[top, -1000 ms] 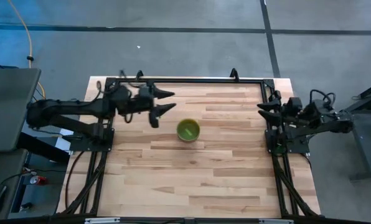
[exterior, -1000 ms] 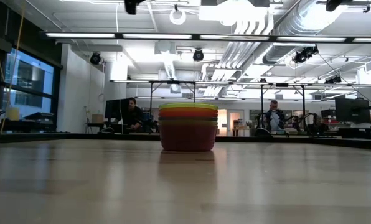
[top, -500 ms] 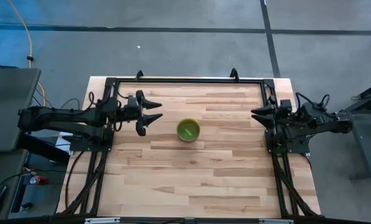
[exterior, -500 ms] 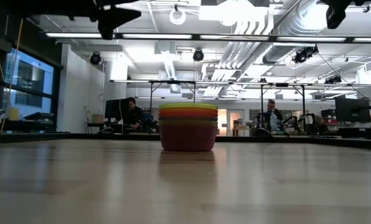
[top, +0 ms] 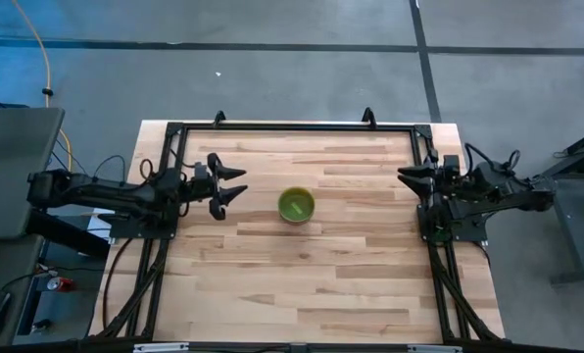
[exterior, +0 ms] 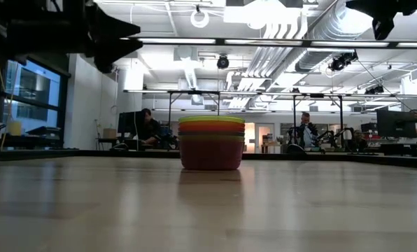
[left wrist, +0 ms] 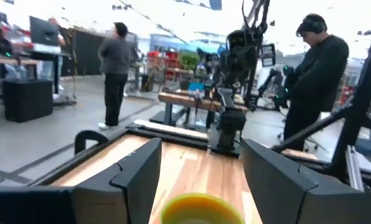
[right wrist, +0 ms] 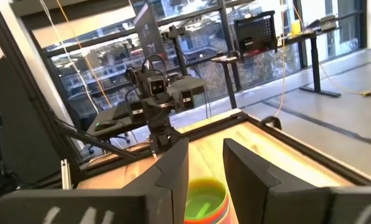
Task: Nest bowls inside each other
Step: Return to Home Position
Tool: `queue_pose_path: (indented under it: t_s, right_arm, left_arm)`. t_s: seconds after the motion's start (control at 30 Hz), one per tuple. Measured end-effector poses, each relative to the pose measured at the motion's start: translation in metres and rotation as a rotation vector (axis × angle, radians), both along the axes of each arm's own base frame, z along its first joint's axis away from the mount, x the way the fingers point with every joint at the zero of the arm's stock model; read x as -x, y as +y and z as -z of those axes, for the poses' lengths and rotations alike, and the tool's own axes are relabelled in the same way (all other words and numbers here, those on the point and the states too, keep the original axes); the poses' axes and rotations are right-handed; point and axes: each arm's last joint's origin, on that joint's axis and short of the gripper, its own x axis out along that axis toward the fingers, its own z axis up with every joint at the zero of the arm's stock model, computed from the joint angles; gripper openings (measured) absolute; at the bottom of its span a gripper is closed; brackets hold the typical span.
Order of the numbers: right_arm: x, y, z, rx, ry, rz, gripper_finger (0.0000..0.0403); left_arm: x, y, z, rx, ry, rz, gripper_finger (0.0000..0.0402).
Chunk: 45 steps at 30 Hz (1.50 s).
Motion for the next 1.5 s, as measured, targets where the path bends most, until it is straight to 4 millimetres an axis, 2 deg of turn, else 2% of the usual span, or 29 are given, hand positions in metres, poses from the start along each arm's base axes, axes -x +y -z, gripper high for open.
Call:
queue_pose_path:
  t_s: [0.17,0.33,0.6,0.83,1.0,1.33,1.5]
  right_arm:
    - [0.003,0.0,0.003,-0.038,0.012,-0.006,0.009]
    - [0.003,0.0,0.003,-0.037,0.012,-0.007,0.009]
    - [0.003,0.0,0.003,-0.035,0.013,-0.008,0.009]
    - [0.003,0.0,0.004,-0.034,0.02,-0.009,0.009]
    - [0.003,0.0,0.004,-0.034,0.022,-0.009,0.009]
    - [0.003,0.0,0.005,-0.046,0.026,-0.01,0.009]
    - [0.003,0.0,0.004,-0.065,0.021,-0.011,0.009]
  left_arm:
    - [0.009,-0.002,0.006,0.003,-0.062,-0.008,0.0211]
    - [0.012,-0.008,0.004,0.011,-0.094,0.013,0.0211]
    - [0.011,-0.032,-0.001,0.052,-0.15,0.158,0.0211]
    - [0.024,-0.054,-0.021,-0.128,-0.309,0.131,0.0211]
    - [0.029,-0.053,-0.024,-0.116,-0.3,0.106,0.0211]
    - [0.033,-0.046,-0.055,-0.134,-0.169,0.163,0.0211]
    - [0.042,-0.039,-0.053,-0.148,-0.121,0.156,0.0211]
